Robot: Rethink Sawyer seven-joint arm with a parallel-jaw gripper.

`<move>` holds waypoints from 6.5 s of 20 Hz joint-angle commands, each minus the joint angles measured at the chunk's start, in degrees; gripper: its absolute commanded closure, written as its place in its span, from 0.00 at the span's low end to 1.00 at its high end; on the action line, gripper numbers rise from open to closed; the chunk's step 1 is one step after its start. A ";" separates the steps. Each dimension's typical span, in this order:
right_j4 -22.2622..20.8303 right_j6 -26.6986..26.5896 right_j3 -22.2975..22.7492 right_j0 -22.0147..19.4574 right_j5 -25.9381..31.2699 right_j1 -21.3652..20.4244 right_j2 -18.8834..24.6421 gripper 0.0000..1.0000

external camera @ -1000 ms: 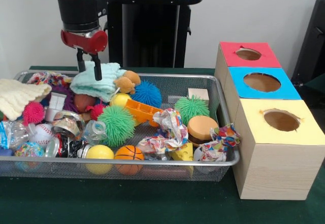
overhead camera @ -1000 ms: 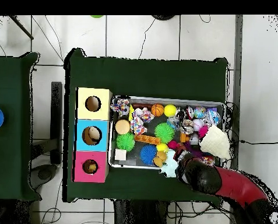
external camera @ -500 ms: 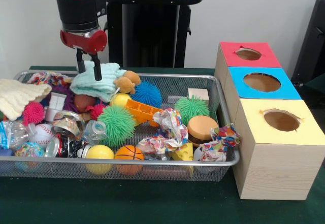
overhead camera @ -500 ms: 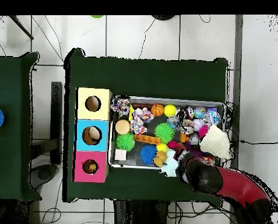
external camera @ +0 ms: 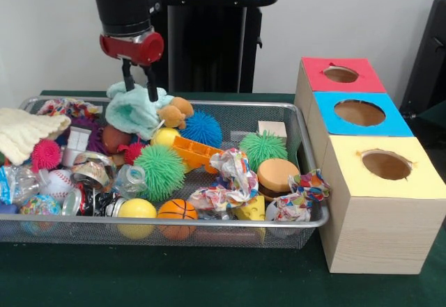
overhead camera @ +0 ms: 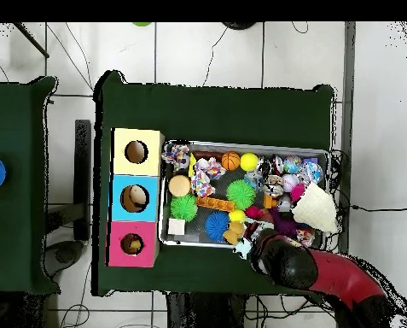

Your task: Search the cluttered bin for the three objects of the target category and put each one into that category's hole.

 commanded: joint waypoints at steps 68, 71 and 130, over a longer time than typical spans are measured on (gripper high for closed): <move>-5.32 3.01 0.73 10.50 -3.19 -4.70 -4.20 0.00; -5.50 3.45 0.11 10.35 -4.64 -3.58 -4.27 0.00; -0.36 1.95 -6.26 21.19 -14.44 3.34 -17.04 0.00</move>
